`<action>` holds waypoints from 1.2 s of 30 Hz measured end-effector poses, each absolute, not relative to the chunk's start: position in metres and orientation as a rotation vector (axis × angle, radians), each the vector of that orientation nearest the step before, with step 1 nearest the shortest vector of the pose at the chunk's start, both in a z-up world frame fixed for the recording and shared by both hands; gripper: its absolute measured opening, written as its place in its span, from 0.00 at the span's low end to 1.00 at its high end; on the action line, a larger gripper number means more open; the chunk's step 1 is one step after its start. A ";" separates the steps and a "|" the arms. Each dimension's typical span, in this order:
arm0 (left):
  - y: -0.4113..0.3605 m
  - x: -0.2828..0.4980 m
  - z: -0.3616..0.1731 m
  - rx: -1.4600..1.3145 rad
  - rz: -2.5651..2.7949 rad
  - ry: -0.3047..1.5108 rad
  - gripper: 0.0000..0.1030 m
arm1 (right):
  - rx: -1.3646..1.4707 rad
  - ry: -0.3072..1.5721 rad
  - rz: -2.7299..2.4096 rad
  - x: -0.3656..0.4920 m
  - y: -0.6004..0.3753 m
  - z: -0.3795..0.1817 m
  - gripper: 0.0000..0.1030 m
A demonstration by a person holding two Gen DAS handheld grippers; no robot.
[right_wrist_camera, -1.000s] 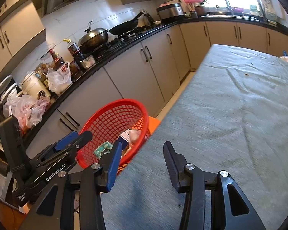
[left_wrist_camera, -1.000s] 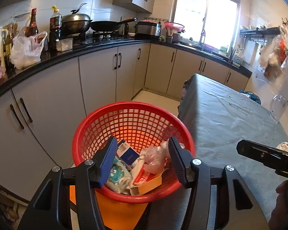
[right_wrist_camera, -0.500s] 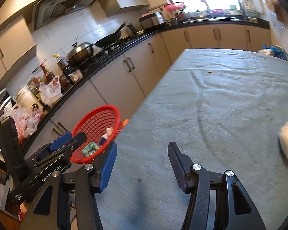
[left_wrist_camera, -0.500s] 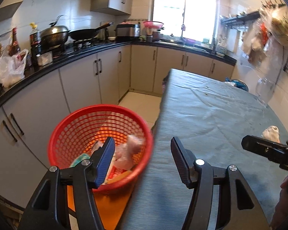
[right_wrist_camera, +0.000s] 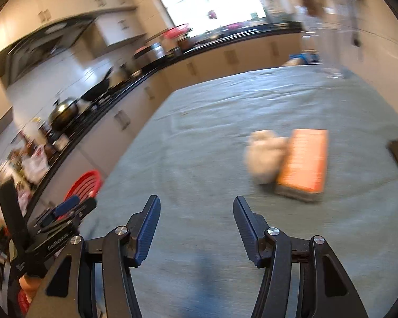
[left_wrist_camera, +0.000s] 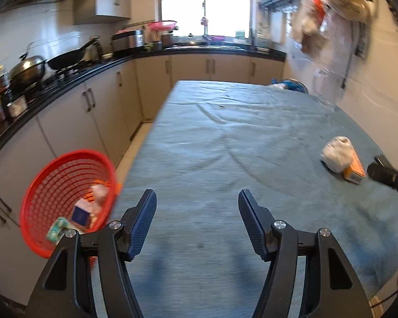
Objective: Collect trash
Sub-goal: 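Move both tools back to the table toward the cloth and orange box, then grasp the white cloth with the left tool while the right tool grasps the orange box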
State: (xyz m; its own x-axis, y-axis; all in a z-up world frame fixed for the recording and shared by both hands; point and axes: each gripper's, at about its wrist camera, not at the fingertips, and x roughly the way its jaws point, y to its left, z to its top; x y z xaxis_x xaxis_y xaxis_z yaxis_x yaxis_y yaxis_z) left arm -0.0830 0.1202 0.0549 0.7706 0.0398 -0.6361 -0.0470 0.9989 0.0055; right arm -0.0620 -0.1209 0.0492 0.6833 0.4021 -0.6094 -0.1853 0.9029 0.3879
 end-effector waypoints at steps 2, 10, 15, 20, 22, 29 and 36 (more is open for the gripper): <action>0.107 -0.081 0.053 0.003 0.016 0.696 0.62 | 0.312 0.753 0.266 -0.058 -0.139 0.048 0.65; 0.082 -0.078 0.040 0.045 -0.038 0.725 0.62 | 0.300 0.839 0.134 -0.025 -0.167 0.023 0.65; 0.081 -0.073 0.036 0.050 -0.051 0.734 0.63 | 0.219 0.868 0.098 -0.007 -0.148 0.017 0.65; 0.078 -0.067 0.037 0.051 -0.071 0.743 0.63 | 0.172 0.904 0.060 0.008 -0.143 0.007 0.65; 0.074 -0.064 0.039 0.048 -0.090 0.750 0.63 | 0.177 0.914 0.059 0.011 -0.145 0.003 0.61; 0.044 -0.043 0.050 0.019 -0.208 0.791 0.66 | 0.232 0.876 0.059 -0.008 -0.175 0.007 0.54; -0.011 -0.017 0.052 0.026 -0.311 0.805 0.74 | 0.314 0.835 0.079 -0.029 -0.201 0.007 0.54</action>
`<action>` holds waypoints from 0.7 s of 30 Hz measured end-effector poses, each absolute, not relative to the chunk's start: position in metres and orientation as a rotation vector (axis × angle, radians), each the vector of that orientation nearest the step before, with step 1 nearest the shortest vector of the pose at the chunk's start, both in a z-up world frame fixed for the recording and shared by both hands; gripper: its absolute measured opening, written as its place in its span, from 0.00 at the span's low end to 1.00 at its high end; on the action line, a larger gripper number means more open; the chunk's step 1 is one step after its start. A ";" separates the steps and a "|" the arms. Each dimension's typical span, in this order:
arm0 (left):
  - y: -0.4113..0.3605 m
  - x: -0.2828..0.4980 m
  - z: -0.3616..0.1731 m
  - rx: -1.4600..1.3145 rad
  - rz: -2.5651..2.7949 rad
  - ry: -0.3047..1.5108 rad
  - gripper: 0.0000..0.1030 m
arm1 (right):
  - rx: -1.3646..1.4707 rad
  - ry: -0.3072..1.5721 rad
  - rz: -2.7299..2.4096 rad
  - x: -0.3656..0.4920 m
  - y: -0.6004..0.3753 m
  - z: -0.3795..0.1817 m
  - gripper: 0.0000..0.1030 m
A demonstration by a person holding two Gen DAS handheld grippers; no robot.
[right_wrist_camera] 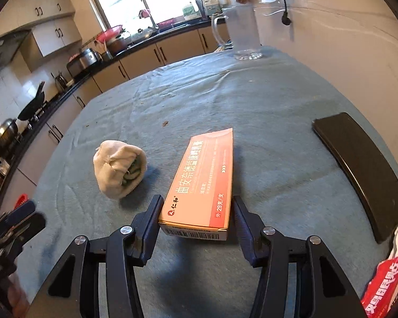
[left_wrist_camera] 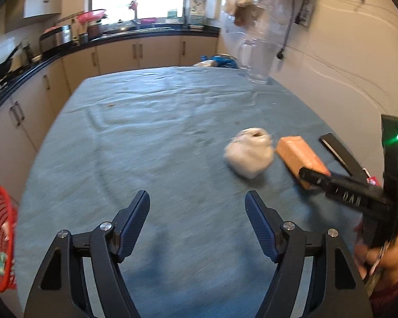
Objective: Collect trash
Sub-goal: 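Grasp the white cloth with the left tool while the right tool grasps the orange box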
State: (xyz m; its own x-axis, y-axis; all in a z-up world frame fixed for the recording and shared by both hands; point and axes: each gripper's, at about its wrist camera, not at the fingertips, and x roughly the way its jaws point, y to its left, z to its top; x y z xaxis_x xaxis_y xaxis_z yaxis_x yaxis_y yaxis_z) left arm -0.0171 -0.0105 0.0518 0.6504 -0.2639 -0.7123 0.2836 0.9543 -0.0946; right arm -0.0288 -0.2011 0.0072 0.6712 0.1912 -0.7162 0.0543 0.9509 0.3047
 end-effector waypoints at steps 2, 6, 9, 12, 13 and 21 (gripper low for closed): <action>-0.029 -0.008 0.049 0.038 -0.343 0.823 0.74 | 0.336 0.835 0.085 -0.031 -0.206 0.004 0.54; -0.058 0.007 0.045 0.086 -0.353 0.826 0.74 | 0.366 0.838 0.102 -0.032 -0.211 -0.001 0.54; -0.072 0.021 0.041 0.105 -0.344 0.839 0.74 | 0.392 0.833 0.108 -0.033 -0.215 -0.002 0.54; -0.085 0.033 0.038 0.124 -0.342 0.850 0.74 | 0.404 0.829 0.114 -0.033 -0.217 -0.002 0.54; -0.088 0.038 0.036 0.130 -0.340 0.852 0.74 | 0.409 0.828 0.117 -0.032 -0.217 -0.002 0.54; -0.081 0.056 0.020 0.101 -0.315 0.901 0.32 | 0.423 0.824 0.134 -0.033 -0.219 -0.004 0.54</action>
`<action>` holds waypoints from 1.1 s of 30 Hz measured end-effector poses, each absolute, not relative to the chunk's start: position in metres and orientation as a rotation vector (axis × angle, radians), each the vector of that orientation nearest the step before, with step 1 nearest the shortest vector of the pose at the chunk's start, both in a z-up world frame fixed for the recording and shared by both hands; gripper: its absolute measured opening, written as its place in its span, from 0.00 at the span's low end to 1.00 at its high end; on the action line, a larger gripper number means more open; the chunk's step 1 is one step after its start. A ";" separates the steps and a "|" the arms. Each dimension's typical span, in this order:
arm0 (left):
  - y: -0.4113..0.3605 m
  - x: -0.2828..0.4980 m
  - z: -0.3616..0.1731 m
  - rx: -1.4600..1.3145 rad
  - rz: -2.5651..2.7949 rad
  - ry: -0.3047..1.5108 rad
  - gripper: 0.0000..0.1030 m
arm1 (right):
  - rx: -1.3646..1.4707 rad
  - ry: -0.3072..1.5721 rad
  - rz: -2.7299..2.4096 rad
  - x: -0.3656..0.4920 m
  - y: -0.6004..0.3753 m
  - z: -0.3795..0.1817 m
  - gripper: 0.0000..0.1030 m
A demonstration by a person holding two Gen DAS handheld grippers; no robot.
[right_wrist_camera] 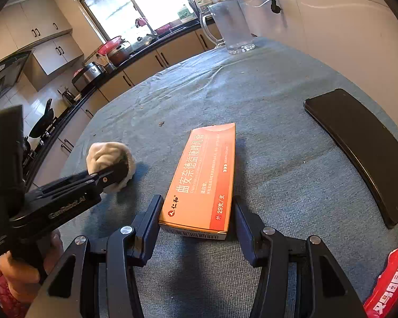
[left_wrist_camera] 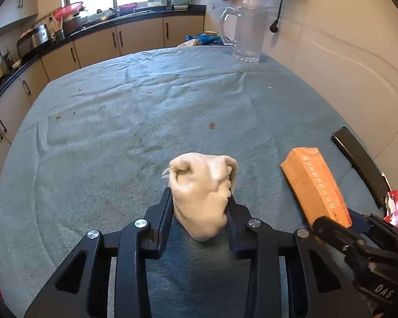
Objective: Collect trash
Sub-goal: 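Grasp the white cloth with the left tool while the right tool grasps the orange box, then carry the white cloth and orange box to the red basket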
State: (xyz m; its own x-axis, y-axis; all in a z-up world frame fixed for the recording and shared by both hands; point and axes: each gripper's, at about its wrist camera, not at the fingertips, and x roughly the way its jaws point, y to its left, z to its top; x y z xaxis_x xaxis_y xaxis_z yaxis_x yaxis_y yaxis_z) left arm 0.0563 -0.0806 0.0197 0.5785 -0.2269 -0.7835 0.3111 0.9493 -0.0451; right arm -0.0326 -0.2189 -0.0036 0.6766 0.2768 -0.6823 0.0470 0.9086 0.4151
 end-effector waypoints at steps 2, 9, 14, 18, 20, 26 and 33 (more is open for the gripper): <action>-0.075 0.052 0.019 0.096 -0.309 0.894 0.30 | 0.421 0.823 0.139 -0.033 -0.219 -0.004 0.54; -0.044 0.024 0.021 0.067 -0.286 0.867 0.29 | 0.391 0.819 0.140 -0.034 -0.213 -0.001 0.54; -0.021 0.002 0.024 0.072 -0.249 0.840 0.29 | 0.364 0.811 0.180 -0.039 -0.193 0.002 0.54; -0.005 -0.013 0.027 0.078 -0.207 0.814 0.29 | 0.341 0.804 0.234 -0.039 -0.171 0.007 0.54; 0.003 -0.018 0.028 0.078 -0.200 0.804 0.29 | 0.324 0.797 0.256 -0.039 -0.159 0.012 0.54; 0.028 -0.031 0.030 0.062 -0.164 0.777 0.29 | 0.284 0.791 0.298 -0.043 -0.130 0.020 0.53; 0.053 -0.042 0.034 0.036 -0.134 0.755 0.29 | 0.216 0.836 0.339 -0.046 -0.102 0.018 0.53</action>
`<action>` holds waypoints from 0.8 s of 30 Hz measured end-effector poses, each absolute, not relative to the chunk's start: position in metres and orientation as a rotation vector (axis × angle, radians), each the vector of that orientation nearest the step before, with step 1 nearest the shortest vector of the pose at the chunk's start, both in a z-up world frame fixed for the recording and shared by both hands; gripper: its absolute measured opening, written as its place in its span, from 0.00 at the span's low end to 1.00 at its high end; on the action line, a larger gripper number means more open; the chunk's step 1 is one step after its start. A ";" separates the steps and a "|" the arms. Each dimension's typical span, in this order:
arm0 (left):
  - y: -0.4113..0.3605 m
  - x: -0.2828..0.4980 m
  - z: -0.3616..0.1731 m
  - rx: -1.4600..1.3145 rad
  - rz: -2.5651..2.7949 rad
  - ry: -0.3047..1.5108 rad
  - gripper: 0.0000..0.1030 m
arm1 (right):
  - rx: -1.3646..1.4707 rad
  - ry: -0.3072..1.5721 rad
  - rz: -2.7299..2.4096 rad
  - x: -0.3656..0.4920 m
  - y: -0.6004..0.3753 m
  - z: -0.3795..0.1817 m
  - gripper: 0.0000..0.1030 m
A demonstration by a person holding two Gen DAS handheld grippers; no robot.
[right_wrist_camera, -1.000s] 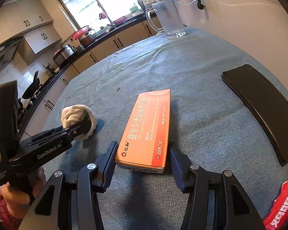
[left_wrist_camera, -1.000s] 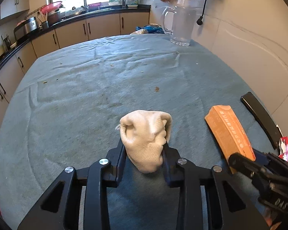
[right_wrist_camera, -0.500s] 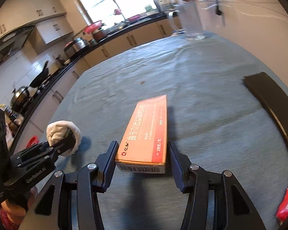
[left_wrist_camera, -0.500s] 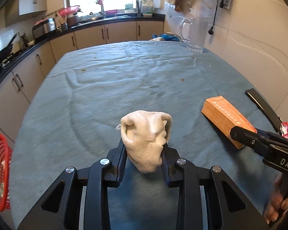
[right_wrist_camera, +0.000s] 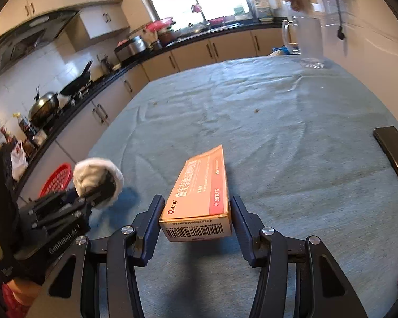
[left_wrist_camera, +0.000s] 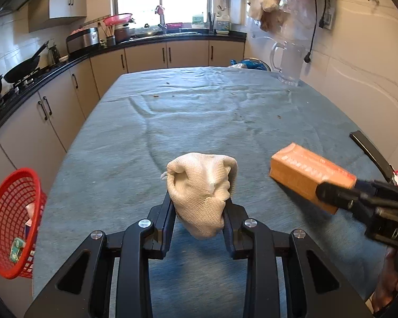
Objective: Collect trash
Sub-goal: 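Carry the white cloth and orange box to the red basket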
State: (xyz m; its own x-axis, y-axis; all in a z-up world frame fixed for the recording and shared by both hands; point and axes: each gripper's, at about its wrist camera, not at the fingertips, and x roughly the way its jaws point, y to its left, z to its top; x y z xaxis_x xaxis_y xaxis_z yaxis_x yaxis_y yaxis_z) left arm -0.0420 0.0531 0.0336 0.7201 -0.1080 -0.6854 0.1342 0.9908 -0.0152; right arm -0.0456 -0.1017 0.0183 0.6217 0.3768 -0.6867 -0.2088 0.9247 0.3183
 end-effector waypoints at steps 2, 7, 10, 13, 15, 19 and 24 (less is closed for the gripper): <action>0.060 -0.043 0.034 0.025 -0.126 0.756 0.29 | 0.172 0.873 0.350 -0.045 -0.092 0.013 0.53; 0.071 -0.045 0.033 0.000 -0.120 0.754 0.29 | 0.116 0.945 0.344 -0.045 -0.084 0.003 0.54; 0.072 -0.045 0.032 -0.005 -0.125 0.755 0.29 | 0.089 0.961 0.331 -0.039 -0.082 0.004 0.60; 0.071 -0.046 0.031 -0.006 -0.128 0.757 0.29 | 0.052 0.956 0.316 -0.031 -0.076 0.005 0.65; 0.071 -0.045 0.032 -0.007 -0.130 0.756 0.29 | 0.055 0.973 0.319 -0.024 -0.076 0.000 0.65; 0.071 -0.045 0.031 -0.007 -0.127 0.754 0.29 | 0.060 0.976 0.330 -0.024 -0.075 0.000 0.50; 0.072 -0.047 0.035 -0.017 -0.124 0.740 0.29 | 0.089 0.914 0.360 -0.034 -0.077 0.015 0.50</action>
